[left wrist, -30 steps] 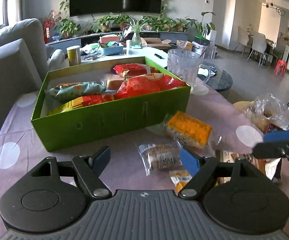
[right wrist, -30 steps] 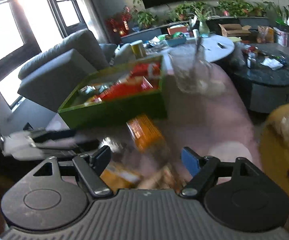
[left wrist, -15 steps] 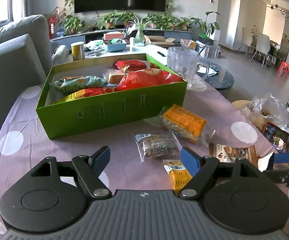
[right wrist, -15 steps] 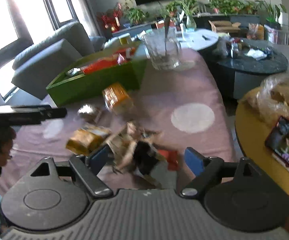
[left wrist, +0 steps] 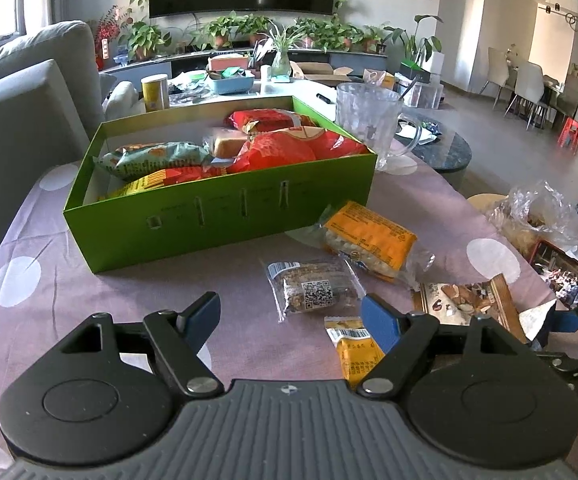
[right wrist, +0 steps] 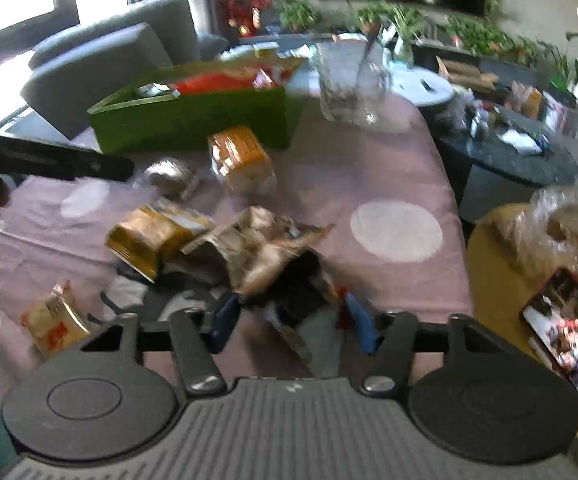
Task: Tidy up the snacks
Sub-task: 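Close the right tool on the dark wrapper while the left tool grasps the QR-code packet, then carry the dark wrapper and the QR-code packet toward the green box with both tools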
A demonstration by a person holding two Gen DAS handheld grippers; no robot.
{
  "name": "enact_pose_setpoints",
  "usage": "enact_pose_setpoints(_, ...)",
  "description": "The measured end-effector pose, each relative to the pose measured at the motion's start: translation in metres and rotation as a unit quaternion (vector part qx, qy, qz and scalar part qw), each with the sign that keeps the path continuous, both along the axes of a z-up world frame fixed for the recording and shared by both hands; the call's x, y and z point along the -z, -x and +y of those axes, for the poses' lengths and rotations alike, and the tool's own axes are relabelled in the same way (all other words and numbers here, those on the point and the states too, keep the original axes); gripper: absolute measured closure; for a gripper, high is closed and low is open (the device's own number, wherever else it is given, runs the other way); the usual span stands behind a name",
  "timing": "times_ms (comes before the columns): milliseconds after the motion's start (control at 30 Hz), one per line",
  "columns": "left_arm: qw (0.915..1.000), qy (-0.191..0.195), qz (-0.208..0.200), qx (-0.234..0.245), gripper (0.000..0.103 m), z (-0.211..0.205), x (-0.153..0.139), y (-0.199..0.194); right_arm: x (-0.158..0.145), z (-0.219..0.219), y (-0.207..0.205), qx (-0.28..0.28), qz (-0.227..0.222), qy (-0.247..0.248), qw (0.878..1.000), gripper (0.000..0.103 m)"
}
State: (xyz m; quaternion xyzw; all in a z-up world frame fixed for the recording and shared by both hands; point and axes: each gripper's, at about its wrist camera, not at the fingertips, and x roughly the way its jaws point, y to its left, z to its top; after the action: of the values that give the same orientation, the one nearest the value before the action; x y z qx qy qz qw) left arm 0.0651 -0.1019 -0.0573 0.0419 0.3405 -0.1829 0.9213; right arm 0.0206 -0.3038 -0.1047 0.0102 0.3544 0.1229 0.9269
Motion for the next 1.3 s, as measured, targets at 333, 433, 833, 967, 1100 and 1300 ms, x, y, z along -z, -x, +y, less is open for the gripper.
enact_pose_setpoints(333,0.9998,-0.017,0.002,0.0,0.019,-0.017,0.005,-0.016,-0.006,-0.008,-0.004,0.034,0.002,0.001,0.999,0.043)
enact_pose_setpoints(433,0.9996,-0.023,0.013,0.008,0.018,-0.028,0.009,-0.023,-0.004,-0.018,-0.012,0.065,0.013,-0.003,0.998,0.043)
enact_pose_setpoints(833,0.9981,-0.025,0.057,0.003,0.042,-0.039,0.032,-0.045,0.0,-0.009,-0.039,0.05,0.011,-0.01,0.999,0.043)
enact_pose_setpoints(967,0.9987,-0.033,0.038,0.01,0.048,-0.035,0.031,-0.041,-0.001,0.004,-0.04,0.024,0.01,-0.021,0.999,0.043)
enact_pose_setpoints(1100,0.9988,-0.041,0.022,0.014,0.049,-0.024,0.032,-0.033,-0.003,0.018,-0.039,0.005,0.01,-0.025,1.0,0.043)
enact_pose_setpoints(1300,0.9994,-0.016,0.031,0.005,0.049,0.001,0.031,-0.027,-0.005,0.037,-0.039,-0.023,0.014,-0.036,0.999,0.043)
